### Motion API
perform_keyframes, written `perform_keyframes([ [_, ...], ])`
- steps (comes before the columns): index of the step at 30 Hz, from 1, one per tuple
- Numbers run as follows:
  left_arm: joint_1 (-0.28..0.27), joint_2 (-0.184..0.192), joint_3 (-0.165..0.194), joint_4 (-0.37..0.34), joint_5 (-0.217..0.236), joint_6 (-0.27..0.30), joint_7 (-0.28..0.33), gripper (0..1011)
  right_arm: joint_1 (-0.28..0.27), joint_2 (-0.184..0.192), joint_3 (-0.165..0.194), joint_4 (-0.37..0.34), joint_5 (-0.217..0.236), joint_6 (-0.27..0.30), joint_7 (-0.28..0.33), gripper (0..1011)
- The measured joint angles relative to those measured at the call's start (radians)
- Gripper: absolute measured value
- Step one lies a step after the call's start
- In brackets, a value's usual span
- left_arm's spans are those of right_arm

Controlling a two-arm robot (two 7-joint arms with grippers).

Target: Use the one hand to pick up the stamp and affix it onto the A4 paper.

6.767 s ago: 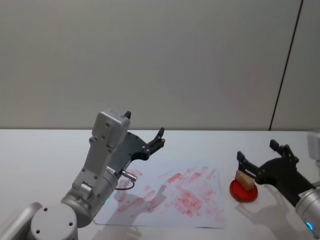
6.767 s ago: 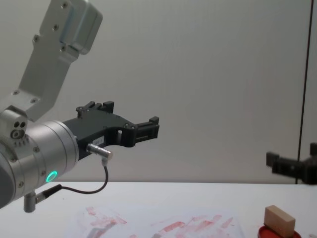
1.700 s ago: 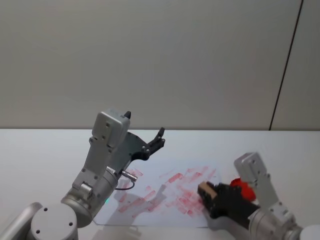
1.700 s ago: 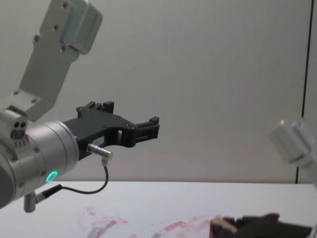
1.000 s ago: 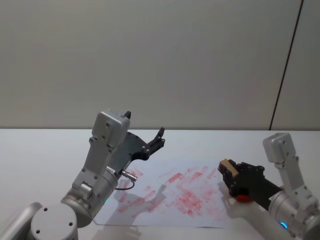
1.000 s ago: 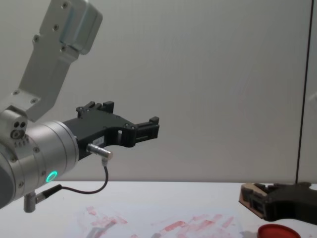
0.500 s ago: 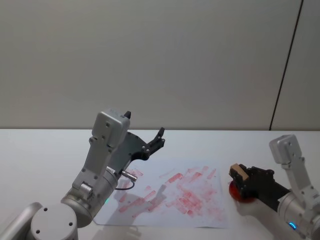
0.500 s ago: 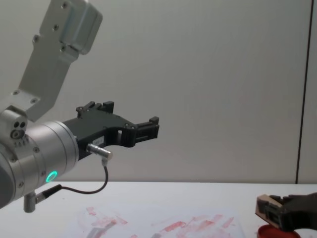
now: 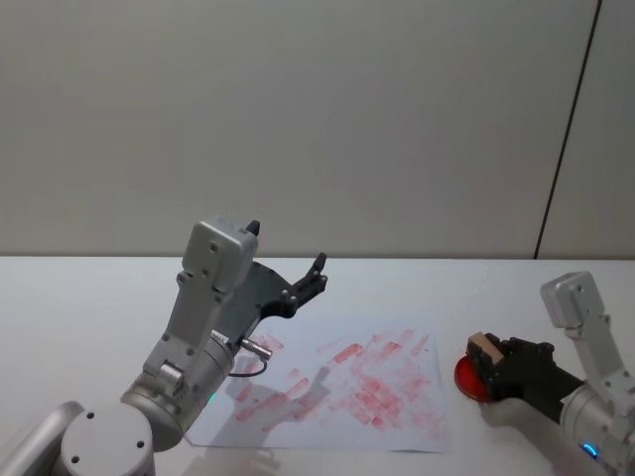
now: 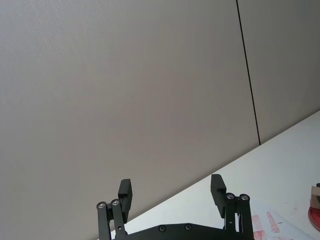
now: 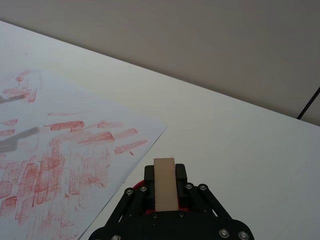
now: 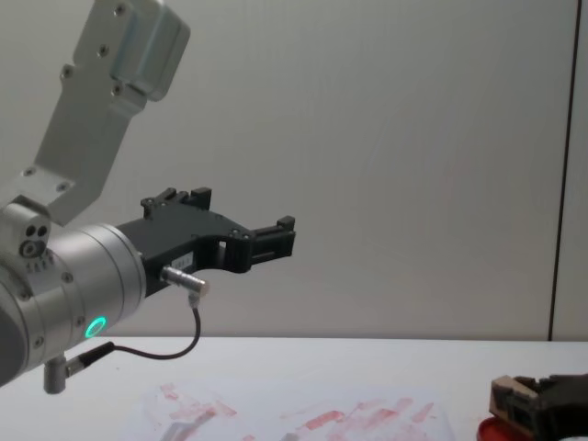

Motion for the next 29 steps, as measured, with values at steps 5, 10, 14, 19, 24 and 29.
perform_keyframes([
  [5,0.000,0.000,0.000,0.000,0.000,0.000,0.000,1002,0.002,0.002,0.002,0.006,0.000,0.008,0.005,329],
  [10,0.000,0.000,0.000,0.000,0.000,0.000,0.000,1003,0.005,0.003,0.004,0.012,0.002,0.015,0.007,507],
  [14,0.000,0.000,0.000,0.000,0.000,0.000,0.000,1002,0.007,0.003,0.007,0.012,0.012,0.015,0.006,613],
  [19,0.000,0.000,0.000,0.000,0.000,0.000,0.000,1003,0.007,0.002,0.011,-0.004,0.036,0.000,-0.001,790],
  [24,0.000,0.000,0.000,0.000,0.000,0.000,0.000,1002,0.006,0.001,0.016,-0.038,0.067,-0.018,-0.012,945],
  [29,0.000,0.000,0.000,0.000,0.000,0.000,0.000,1003,0.005,0.000,0.019,-0.059,0.085,-0.028,-0.019,1001],
])
